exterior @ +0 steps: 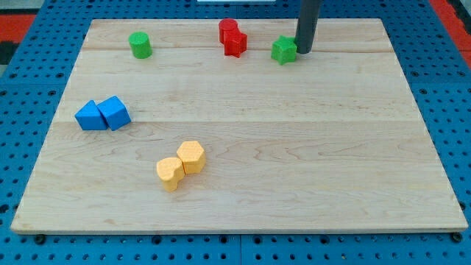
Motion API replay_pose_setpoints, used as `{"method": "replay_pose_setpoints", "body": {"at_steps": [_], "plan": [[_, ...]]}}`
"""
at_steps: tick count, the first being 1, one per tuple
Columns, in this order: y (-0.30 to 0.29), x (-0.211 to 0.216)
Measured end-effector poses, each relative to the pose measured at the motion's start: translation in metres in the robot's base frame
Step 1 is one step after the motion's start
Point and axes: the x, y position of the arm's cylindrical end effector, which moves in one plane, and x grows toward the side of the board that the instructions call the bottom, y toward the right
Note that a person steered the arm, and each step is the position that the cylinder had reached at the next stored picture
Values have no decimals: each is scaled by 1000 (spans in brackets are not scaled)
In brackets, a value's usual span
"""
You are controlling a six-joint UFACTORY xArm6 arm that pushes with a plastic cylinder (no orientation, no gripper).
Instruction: Place the green star bottom right of the green green circle
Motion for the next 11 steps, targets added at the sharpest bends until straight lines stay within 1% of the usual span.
{"method": "replay_pose_setpoints", "body": {"at_steps": [1,2,4,5,6,7,8,9,10,11], "plan": [[23,-17],[3,-29],[-73,19],[-55,43],[-63,59],[-116,64],[-186,48],[-188,16],[-223,14],[-225,10]]}}
